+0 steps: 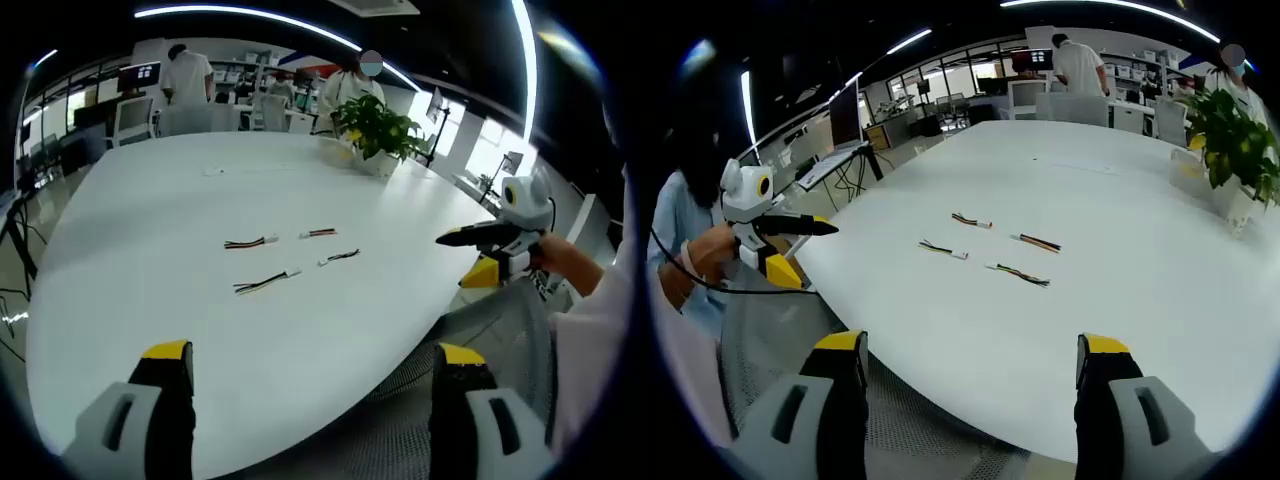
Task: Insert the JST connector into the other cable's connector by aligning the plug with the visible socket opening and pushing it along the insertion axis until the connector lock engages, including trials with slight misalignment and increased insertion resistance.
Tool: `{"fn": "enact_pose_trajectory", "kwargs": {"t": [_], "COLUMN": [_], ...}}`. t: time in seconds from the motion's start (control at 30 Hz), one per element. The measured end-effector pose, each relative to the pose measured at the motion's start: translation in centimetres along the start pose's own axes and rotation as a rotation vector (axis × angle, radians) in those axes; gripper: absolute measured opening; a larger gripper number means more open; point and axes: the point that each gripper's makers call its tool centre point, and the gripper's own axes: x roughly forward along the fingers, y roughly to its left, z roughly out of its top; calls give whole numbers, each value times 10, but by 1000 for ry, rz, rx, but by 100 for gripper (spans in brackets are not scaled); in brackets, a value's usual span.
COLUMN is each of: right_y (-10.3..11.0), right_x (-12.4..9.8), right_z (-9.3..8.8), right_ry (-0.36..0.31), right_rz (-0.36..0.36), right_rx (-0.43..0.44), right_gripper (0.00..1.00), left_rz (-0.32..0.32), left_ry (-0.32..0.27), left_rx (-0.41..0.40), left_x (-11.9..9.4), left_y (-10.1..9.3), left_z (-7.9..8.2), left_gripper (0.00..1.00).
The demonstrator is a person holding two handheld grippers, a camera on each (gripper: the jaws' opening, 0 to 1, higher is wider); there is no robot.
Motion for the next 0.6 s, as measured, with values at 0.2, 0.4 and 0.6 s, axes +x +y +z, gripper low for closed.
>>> {"fn": "enact_pose_trajectory", "kwargs": {"t": [0.2,0.4,0.6], "right_y": [2,4,2], "right_x": [1,1,0], "right_z": [0,-1,-1], "right_ry": [3,1,-4], "right_rz": [4,4,1], "right_rx": [-4,0,4], "right_gripper": [84,83,83], "left_rz": [2,8,11], "left_ry": [2,12,14], "left_rx": [-5,1,5], "left_x": [-1,-1,-1], "left_y": [3,6,7], "left_z": [-3,-6,-7], "left_gripper": [98,98,98]}}
